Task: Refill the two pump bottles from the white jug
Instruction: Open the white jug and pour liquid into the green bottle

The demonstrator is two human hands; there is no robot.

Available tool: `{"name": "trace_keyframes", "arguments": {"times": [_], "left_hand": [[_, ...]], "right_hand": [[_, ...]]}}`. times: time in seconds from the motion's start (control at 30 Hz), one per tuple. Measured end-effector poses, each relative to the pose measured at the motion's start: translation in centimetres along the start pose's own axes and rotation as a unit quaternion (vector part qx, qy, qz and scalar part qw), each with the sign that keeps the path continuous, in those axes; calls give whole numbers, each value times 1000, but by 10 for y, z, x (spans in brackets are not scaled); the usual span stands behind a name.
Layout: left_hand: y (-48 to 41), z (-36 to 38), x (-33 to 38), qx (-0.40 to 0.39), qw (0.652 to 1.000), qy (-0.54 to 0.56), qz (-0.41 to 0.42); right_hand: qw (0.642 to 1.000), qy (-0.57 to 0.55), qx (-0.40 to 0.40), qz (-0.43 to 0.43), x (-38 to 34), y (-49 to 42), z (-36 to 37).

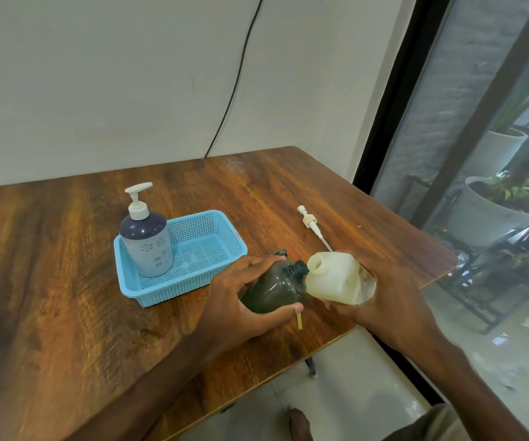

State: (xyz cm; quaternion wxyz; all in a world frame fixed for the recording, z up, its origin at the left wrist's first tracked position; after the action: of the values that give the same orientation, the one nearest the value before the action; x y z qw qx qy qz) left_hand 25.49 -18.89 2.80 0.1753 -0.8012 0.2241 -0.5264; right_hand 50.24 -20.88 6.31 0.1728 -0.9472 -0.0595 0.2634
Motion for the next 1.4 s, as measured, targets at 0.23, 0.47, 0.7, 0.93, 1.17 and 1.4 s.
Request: {"name": "trace_keyframes", "arguments": {"times": [0.23, 0.47, 0.7, 0.93, 1.17, 1.4], "left_hand": [[1, 1, -4, -8, 1000, -3, -3], [-1, 1, -11, -11, 1000, -25, -12], [1, 3, -20, -4, 999, -45, -30], [0, 7, -19, 5, 999, -20, -47], [-2, 8, -15, 10, 999, -10, -46], [-3, 7, -17, 15, 999, -17, -48]], "right_hand": [[1000, 20, -16, 4, -2, 0, -1], [999, 41, -10, -3, -8, -2, -1], [998, 58, -18, -7, -12, -5, -1], [997, 62, 5, -40, -12, -10, -3], [995, 75, 3, -68, -14, -17, -8], [994, 80, 4, -79, -16, -20, -9]]}}
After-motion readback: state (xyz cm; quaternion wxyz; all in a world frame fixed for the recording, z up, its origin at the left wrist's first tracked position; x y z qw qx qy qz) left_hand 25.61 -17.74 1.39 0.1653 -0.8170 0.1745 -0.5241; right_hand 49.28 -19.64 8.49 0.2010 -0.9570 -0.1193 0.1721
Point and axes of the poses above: each hand's wrist, its own y-axis away from the middle knuckle, its own z-axis out of the palm, x = y × z, the point moved 4 cm from there along -y, towards the middle knuckle, and after that the axes turned 4 degrees about x, right-handed, at the moved point
